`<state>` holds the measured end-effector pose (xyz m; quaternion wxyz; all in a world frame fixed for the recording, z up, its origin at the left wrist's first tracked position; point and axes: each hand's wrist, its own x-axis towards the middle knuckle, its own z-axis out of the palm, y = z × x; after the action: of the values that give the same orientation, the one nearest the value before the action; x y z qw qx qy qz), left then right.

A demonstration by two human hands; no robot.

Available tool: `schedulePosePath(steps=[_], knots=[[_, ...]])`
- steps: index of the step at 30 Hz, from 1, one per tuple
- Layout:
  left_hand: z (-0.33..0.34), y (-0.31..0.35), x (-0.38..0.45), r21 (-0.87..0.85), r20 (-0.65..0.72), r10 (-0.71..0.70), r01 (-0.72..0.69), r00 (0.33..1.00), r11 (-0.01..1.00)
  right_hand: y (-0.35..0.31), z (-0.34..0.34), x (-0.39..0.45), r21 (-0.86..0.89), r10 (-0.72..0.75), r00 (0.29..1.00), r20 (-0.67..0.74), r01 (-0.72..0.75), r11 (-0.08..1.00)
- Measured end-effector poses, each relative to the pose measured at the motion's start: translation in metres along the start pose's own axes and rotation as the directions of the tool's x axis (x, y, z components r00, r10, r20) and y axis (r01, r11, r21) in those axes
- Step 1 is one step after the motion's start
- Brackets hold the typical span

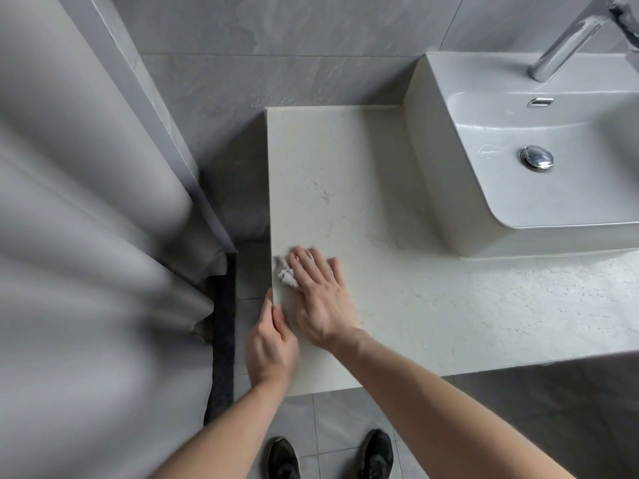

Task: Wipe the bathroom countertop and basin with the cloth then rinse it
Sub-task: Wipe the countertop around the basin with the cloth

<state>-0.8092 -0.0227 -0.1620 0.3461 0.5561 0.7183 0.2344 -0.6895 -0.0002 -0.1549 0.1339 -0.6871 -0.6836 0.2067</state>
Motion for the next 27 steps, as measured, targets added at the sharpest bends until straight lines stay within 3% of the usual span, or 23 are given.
schedulePosePath(steps=[3, 6, 12, 17, 19, 22, 25, 27], knots=[[0.0, 0.002, 0.001, 0.012, 0.015, -0.034, 0.034, 0.999, 0.999, 0.018, -0.002, -0.005, 0.059, -0.028, 0.999, -0.03, 0.029, 0.998], [-0.001, 0.004, 0.0, 0.036, 0.034, -0.053, 0.052, 0.998, 0.998, 0.065, -0.016, -0.028, 0.081, 0.119, 0.984, -0.134, -0.109, 0.991], [-0.002, 0.003, 0.0, 0.049, 0.06, -0.064, 0.061, 0.996, 0.997, 0.163, -0.069, -0.095, 0.014, 0.451, 0.846, -0.286, -0.467, 0.884], [-0.002, 0.006, 0.001, 0.061, 0.049, -0.073, 0.07, 0.996, 0.996, 0.148, -0.061, -0.085, 0.044, 0.593, 0.734, -0.33, -0.616, 0.787], [-0.002, 0.007, 0.0, 0.07, 0.046, -0.089, 0.085, 0.995, 0.994, 0.128, -0.051, -0.063, 0.019, 0.563, 0.767, -0.308, -0.587, 0.81], [-0.001, 0.006, 0.0, 0.089, 0.037, -0.105, 0.101, 0.994, 0.991, 0.094, -0.038, -0.02, -0.025, 0.415, 0.876, -0.245, -0.434, 0.9], [0.001, 0.004, 0.001, 0.089, -0.007, -0.065, 0.066, 0.998, 0.994, 0.052, -0.025, 0.018, -0.054, 0.195, 0.974, -0.113, -0.202, 0.978], [-0.001, 0.005, 0.0, 0.082, -0.019, -0.026, 0.027, 0.999, 0.996, 0.023, -0.014, 0.035, -0.055, 0.019, 1.0, -0.023, -0.021, 0.998]])
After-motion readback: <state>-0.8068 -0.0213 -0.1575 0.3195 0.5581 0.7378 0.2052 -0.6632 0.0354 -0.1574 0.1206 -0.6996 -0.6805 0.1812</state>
